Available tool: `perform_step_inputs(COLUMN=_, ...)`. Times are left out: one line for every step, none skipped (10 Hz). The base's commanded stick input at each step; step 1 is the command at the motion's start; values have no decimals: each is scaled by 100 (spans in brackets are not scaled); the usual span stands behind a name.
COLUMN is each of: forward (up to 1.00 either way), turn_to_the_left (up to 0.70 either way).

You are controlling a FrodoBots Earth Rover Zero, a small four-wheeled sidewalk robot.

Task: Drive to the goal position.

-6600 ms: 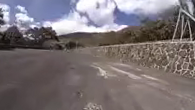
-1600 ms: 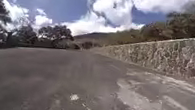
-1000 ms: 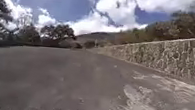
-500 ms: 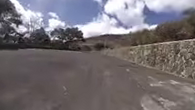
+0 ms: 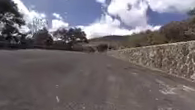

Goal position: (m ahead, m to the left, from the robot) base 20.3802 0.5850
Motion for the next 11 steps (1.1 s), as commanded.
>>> perform_step_inputs(forward=70, turn_to_the_left=0)
perform_step_inputs(forward=70, turn_to_the_left=0)
perform_step_inputs(forward=70, turn_to_the_left=0)
perform_step_inputs(forward=70, turn_to_the_left=0)
perform_step_inputs(forward=70, turn_to_the_left=0)
perform_step_inputs(forward=70, turn_to_the_left=0)
perform_step_inputs(forward=70, turn_to_the_left=0)
perform_step_inputs(forward=70, turn_to_the_left=0)
perform_step_inputs(forward=70, turn_to_the_left=0)
perform_step_inputs(forward=70, turn_to_the_left=0)
perform_step_inputs(forward=70, turn_to_the_left=0)
